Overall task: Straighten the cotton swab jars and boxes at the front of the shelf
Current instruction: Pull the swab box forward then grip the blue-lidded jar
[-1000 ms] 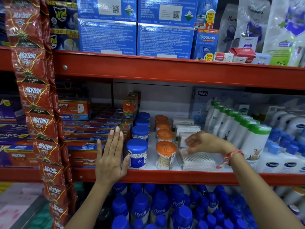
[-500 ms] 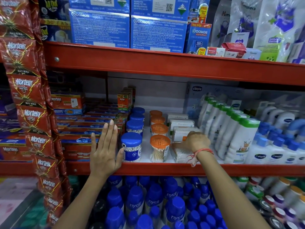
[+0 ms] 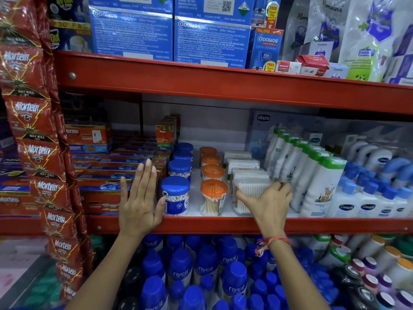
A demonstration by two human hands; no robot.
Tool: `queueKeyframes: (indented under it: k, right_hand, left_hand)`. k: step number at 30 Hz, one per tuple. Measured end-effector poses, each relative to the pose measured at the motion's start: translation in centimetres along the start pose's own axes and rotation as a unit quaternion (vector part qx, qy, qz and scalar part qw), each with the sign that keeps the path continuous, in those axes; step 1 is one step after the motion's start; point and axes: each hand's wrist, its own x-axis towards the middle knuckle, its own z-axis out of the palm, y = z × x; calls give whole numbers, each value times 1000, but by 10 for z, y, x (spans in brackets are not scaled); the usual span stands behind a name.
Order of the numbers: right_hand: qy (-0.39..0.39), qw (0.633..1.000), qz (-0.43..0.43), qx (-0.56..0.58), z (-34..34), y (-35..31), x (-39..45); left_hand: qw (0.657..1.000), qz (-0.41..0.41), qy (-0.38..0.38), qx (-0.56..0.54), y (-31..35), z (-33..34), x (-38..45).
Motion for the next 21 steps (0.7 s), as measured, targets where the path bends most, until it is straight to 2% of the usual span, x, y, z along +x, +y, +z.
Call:
queueKeyframes:
  k: [3, 7, 17, 21]
  right_hand:
    - [40, 996, 17, 77, 6, 5, -16]
    - [69, 991, 20, 115, 14, 10, -27]
    - [81, 989, 19, 123, 17, 10, -34]
    - [101, 993, 7, 63, 9, -1, -34]
  left_hand:
    - [1000, 2, -2, -1, 0, 1, 1]
    - [1000, 6, 0, -3, 0, 1, 1]
    - [1000, 6, 0, -6, -1, 1, -1]
    - [1000, 4, -1, -7, -1, 1, -2]
